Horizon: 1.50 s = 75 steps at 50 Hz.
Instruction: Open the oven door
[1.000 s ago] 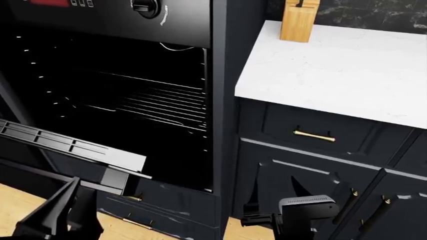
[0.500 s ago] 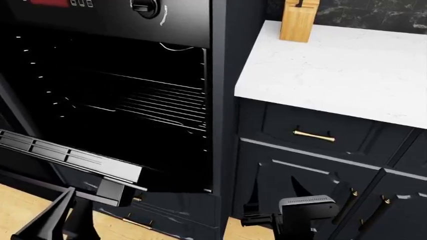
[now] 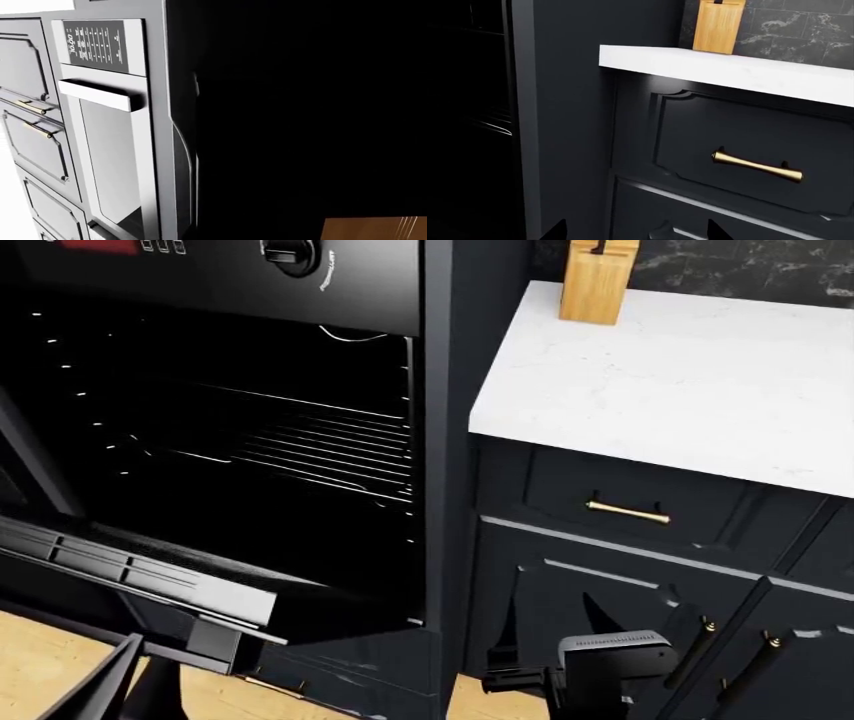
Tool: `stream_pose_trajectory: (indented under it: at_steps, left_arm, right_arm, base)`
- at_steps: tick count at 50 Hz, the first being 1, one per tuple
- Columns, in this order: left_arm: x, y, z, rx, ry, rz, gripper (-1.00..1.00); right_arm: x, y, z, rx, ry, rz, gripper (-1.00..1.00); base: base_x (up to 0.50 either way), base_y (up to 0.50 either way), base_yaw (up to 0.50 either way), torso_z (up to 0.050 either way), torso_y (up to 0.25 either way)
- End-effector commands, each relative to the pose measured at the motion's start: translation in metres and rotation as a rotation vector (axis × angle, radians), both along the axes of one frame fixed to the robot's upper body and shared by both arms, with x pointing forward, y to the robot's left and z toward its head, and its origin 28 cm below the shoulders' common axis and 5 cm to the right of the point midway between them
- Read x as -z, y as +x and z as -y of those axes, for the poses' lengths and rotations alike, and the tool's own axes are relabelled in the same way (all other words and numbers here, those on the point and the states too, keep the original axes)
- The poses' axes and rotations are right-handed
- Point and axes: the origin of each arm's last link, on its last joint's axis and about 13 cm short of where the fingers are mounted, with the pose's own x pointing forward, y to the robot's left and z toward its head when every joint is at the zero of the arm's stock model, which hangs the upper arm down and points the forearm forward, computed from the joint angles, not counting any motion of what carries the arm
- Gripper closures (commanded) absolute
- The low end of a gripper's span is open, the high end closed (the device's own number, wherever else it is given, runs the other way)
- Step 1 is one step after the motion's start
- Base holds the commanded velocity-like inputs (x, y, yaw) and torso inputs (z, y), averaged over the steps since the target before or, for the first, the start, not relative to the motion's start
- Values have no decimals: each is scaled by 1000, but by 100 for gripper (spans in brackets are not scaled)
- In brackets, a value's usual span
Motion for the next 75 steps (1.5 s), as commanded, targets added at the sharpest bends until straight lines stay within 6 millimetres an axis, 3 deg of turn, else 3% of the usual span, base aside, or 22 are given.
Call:
stream_pose_trajectory:
  at_steps: [1,75]
  left_arm:
    - [-13,9,-24,-128,-75,199,100]
    - [33,-23,-45,-190,-31,253,100]
  right_arm:
    - [0,0,0,2,1,-1,-100]
    - [1,1,0,1,2,-5,-100]
  base:
    - [-1,4,6,10,0]
    - [-3,3,7,1,3]
